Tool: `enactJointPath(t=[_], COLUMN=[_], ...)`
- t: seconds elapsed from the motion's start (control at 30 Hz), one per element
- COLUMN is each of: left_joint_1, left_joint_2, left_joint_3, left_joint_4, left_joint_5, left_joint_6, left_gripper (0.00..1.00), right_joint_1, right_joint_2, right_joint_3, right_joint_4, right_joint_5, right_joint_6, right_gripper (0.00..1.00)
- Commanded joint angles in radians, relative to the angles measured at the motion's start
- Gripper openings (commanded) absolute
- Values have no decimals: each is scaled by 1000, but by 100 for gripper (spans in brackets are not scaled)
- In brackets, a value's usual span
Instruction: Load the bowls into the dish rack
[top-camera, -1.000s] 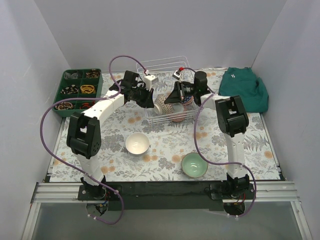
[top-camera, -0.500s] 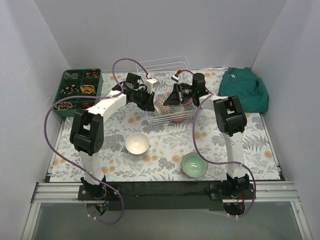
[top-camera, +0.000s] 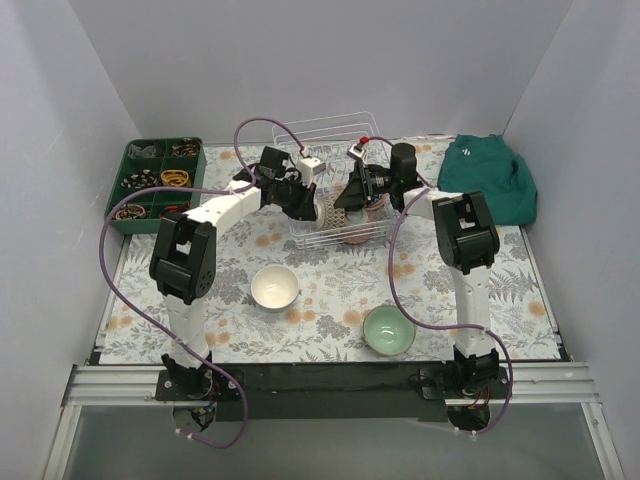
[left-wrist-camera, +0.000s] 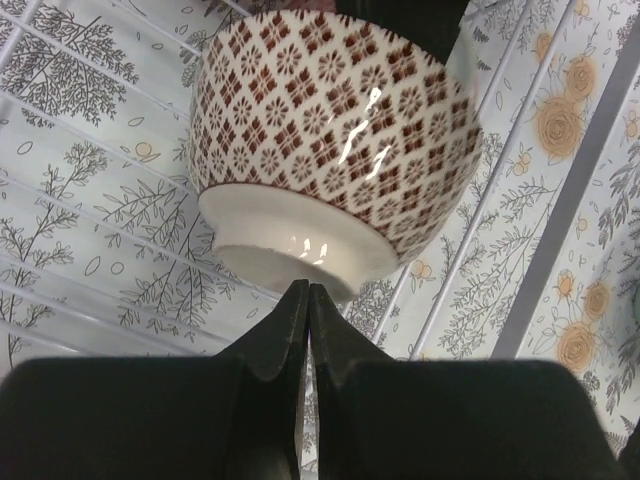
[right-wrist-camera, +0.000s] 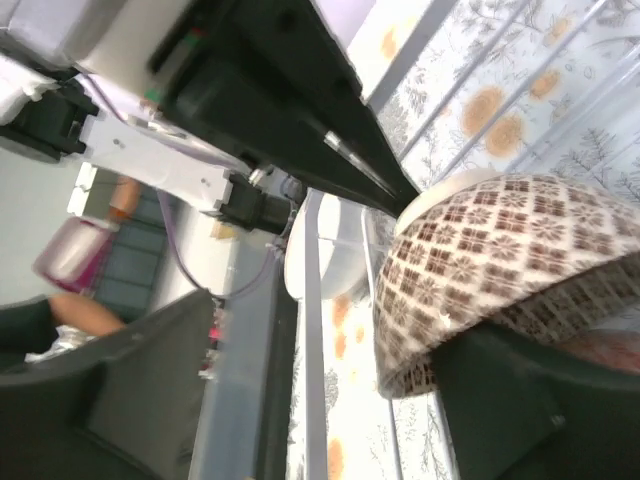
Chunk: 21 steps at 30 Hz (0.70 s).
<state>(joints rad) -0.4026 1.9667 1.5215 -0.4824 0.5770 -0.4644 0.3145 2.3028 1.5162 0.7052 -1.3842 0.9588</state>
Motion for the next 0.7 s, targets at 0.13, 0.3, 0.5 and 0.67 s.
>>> enactJointPath(t=[0.13,0.3,0.5,0.67], left_joint_1=[-12,-13,-12,-12], left_joint_2=[44,58,69,58], left_joint_3=[65,71,81,65], left_joint_4=[65,83,97,108], left_joint_5=[6,1,-16,-23], left_joint_6=[7,10,17,40], left_gripper=[0,0,0,0], right_joint_1=[-41,-54,-58,-54], right_joint_2=[-154,-197,-166,-174], right_joint_3=[-82,-93,-33,78], right_joint_4=[22,-82,-272,-671], right_joint_5=[-32,0,65,233], right_joint_6=[-64,-137,-212,-509], right_gripper=[99,99,99,99])
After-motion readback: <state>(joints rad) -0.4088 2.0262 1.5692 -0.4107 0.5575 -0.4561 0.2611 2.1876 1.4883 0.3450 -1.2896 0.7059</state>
